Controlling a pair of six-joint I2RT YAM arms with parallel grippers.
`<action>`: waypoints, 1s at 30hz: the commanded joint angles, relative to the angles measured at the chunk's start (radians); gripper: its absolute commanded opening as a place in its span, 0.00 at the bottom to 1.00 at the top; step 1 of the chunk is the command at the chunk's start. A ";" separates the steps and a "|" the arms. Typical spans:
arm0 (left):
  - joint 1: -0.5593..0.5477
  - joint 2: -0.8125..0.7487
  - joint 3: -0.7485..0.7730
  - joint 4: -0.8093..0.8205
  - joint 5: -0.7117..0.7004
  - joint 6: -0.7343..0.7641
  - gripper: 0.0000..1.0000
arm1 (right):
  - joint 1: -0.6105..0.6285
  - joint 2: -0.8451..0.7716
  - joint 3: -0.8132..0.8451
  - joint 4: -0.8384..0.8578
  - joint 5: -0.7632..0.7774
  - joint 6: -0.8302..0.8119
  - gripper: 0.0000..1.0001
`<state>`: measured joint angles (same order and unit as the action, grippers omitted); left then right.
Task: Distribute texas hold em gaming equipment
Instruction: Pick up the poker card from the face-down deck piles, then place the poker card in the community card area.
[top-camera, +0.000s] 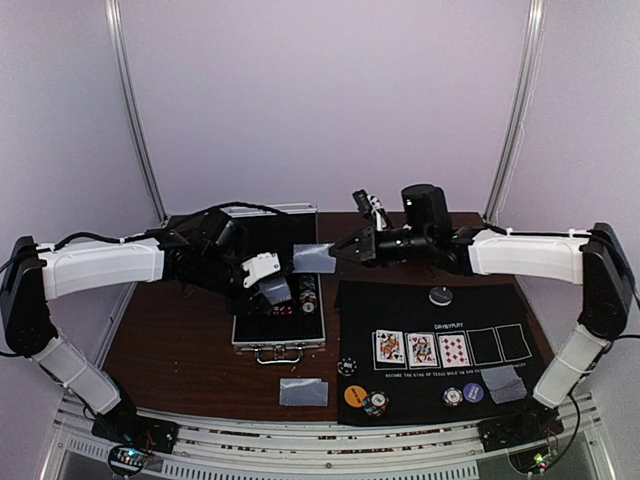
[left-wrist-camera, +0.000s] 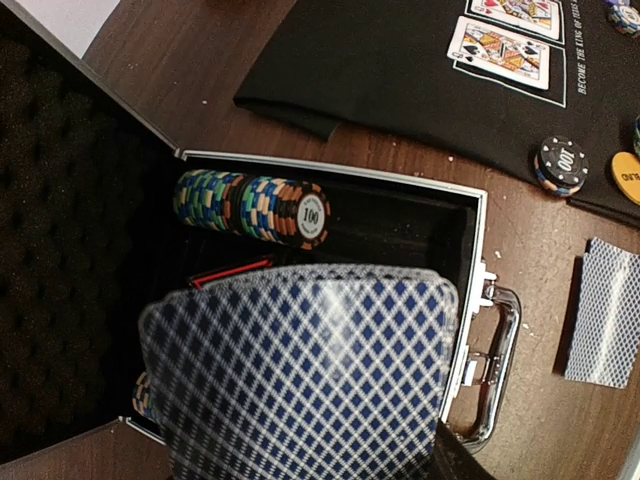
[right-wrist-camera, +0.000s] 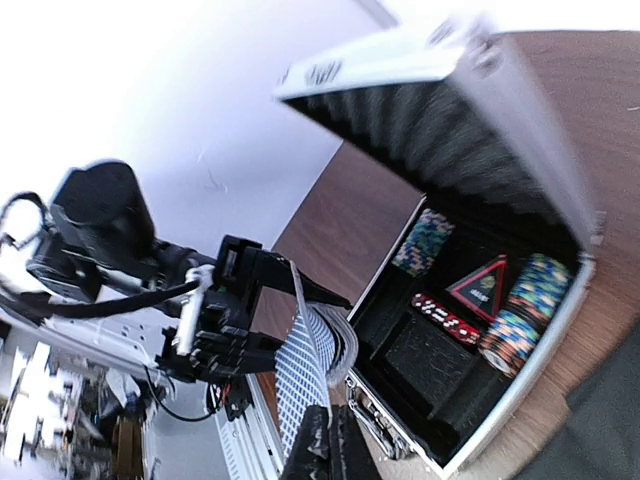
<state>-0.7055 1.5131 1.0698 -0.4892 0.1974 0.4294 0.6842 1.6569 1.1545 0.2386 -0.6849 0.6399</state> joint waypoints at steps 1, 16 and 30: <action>0.015 -0.016 0.001 0.056 -0.021 -0.027 0.50 | -0.105 -0.235 -0.176 -0.027 0.188 0.173 0.00; 0.017 -0.036 0.007 0.053 -0.024 -0.051 0.50 | -0.616 -0.982 -0.679 -0.790 0.704 0.393 0.00; 0.017 -0.038 0.009 0.052 -0.012 -0.050 0.50 | -0.621 -1.034 -0.888 -0.844 0.678 0.671 0.00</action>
<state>-0.6945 1.4933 1.0695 -0.4713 0.1646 0.3901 0.0658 0.6422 0.2977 -0.5499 -0.0299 1.2102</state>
